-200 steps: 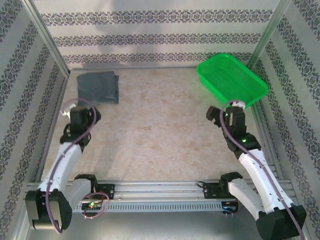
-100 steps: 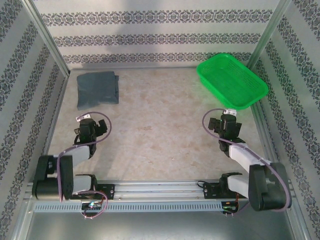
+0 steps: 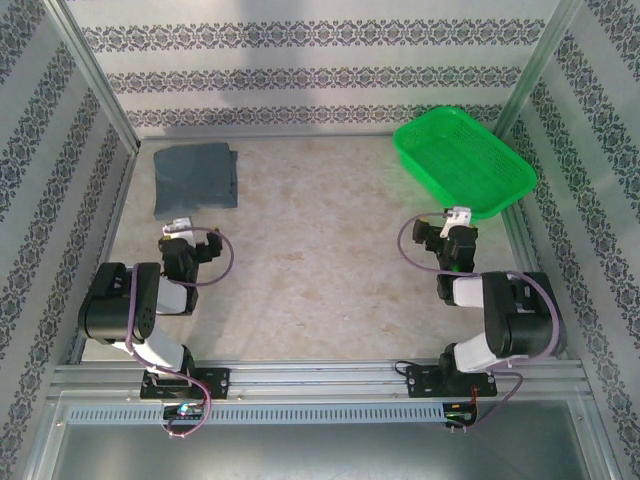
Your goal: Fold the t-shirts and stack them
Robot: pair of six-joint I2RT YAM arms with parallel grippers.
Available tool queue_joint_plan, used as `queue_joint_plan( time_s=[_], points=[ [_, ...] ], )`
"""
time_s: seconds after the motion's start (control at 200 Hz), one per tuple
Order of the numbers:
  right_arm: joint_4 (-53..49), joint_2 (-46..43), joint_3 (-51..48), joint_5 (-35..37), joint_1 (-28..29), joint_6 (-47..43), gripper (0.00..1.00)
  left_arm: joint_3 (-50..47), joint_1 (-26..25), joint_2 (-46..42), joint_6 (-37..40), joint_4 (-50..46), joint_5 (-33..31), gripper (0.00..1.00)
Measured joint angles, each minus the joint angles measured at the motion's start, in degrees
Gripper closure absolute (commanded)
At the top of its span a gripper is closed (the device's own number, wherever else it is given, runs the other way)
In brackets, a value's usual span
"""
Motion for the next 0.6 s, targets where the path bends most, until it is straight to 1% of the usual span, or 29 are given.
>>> queue_joint_plan(
  time_s=[0.15,0.325,0.6],
  points=[
    [-0.09,0.9,0.57,0.07,1.51,-1.53,0.02,4.52,0.0,-0.15,1.36,-2.27,2.38,0.0],
    [0.94,0.92,1.66,1.05,3.37,-2.84,0.02,4.61,-0.74,-0.13,1.95,-4.37,2.73,0.0],
    [1.09,0.94,1.66,0.72,3.76,-4.48,0.02,4.61,-1.42,-0.15,2.56,-5.27,2.54,0.0]
  ],
)
